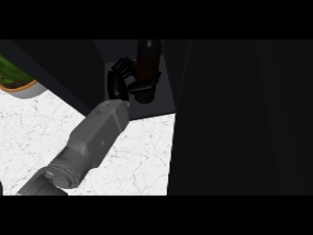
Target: Pick up the wine, place it into the cabinet and close the cabinet
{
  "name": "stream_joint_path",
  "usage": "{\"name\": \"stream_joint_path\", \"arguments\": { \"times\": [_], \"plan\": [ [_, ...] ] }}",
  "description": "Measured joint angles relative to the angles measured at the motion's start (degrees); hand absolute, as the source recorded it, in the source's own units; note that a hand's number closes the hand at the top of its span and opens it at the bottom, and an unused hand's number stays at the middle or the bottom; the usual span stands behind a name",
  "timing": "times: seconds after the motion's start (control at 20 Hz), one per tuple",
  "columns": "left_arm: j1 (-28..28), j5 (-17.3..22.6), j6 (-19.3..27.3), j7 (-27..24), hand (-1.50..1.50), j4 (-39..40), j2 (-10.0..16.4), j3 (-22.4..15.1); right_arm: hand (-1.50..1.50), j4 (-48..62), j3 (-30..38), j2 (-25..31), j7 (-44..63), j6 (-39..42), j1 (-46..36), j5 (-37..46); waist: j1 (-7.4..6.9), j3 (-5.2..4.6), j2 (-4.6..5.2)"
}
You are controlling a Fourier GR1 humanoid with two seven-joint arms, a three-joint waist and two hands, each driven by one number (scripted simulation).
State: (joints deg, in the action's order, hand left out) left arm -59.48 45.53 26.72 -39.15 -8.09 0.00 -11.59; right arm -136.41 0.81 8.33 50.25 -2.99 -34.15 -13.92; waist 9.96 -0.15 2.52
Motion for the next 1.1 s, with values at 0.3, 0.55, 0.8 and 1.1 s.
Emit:
{"name": "stream_joint_path", "arguments": {
  "times": [0.3,0.55,0.8,1.1],
  "plan": [
    [-2.67,0.79,0.59,1.95,1.5,1.03,0.0,0.32,-1.5,-0.11,0.76,0.27,-0.36,0.41,0.64,-0.17,-0.28,0.03,0.2],
    [-5.02,1.39,1.1,4.39,1.5,2.65,0.0,1.15,-1.5,-0.24,1.32,0.65,-0.62,0.95,1.46,-0.25,-0.74,0.06,0.32],
    [-6.52,1.34,1.52,5.49,1.5,4.17,0.5,1.55,-1.5,-0.21,1.68,0.85,-1.16,1.52,2.16,-0.26,-1.13,0.08,0.52],
    [-7.53,-3.34,6.76,5.2,1.5,7.0,2.15,-2.72,-1.5,0.02,1.68,0.8,-1.35,2.12,1.95,-0.71,-0.93,0.16,0.83]
  ]
}}
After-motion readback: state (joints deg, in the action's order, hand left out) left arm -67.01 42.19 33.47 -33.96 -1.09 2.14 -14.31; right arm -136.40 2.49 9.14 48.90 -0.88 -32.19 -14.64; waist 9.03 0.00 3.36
